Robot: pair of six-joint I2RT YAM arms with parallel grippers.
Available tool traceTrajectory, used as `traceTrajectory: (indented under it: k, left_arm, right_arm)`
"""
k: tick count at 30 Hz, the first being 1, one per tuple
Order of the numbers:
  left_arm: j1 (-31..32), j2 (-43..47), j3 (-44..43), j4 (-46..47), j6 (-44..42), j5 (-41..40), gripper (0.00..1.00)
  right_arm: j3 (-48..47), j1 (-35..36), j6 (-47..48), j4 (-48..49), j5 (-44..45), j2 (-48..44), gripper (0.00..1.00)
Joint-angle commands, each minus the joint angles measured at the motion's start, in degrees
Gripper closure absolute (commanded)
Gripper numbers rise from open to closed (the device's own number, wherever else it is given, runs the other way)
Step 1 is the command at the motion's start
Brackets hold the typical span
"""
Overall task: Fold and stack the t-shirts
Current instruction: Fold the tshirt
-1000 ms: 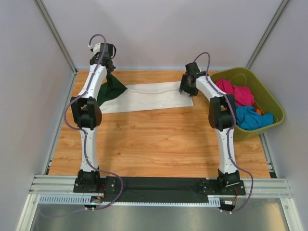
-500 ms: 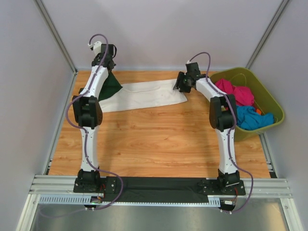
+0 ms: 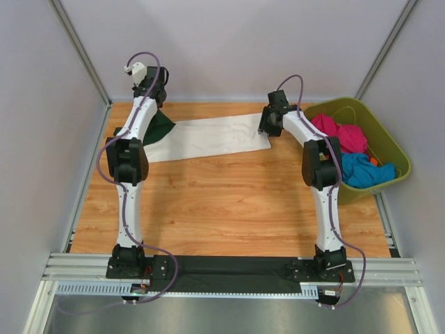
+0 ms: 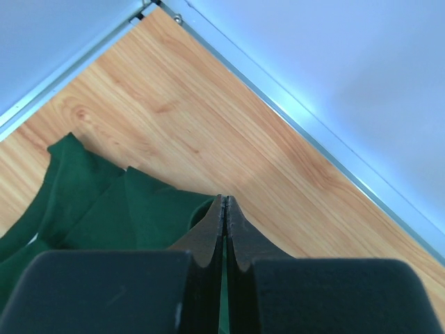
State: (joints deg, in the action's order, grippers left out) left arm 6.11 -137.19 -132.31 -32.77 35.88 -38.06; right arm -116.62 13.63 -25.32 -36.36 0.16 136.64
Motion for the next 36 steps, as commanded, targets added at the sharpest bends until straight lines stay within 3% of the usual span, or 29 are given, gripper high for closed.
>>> traceTrajectory:
  k: [1,7,12,20,36]
  left_arm:
    - [-0.8,0.3,0.0,1.4,0.2,-4.3,1.00]
    - [-0.9,1.0,2.2,5.5,-4.0,0.3,1.00]
    - [-0.9,3.1,5.8,5.4,-3.8,3.8,1.00]
    - [-0.9,14.0,16.6,3.3,-3.2,6.0,1.00]
    - [0.4,23.4,25.3,-0.6,-6.1,8.4,1.00]
  right_arm:
    - [-0.1,0.3,1.8,-2.9,5.6,-3.5,0.51]
    - [-7.9,1.0,3.7,-4.5,7.4,-3.9,0.51]
    - [-7.9,2.6,6.4,0.2,0.7,-4.7,0.51]
    - [-7.3,5.1,8.1,4.8,-9.7,-1.0,0.51]
    - [-5.0,5.4,7.8,1.3,-3.9,5.3,0.53]
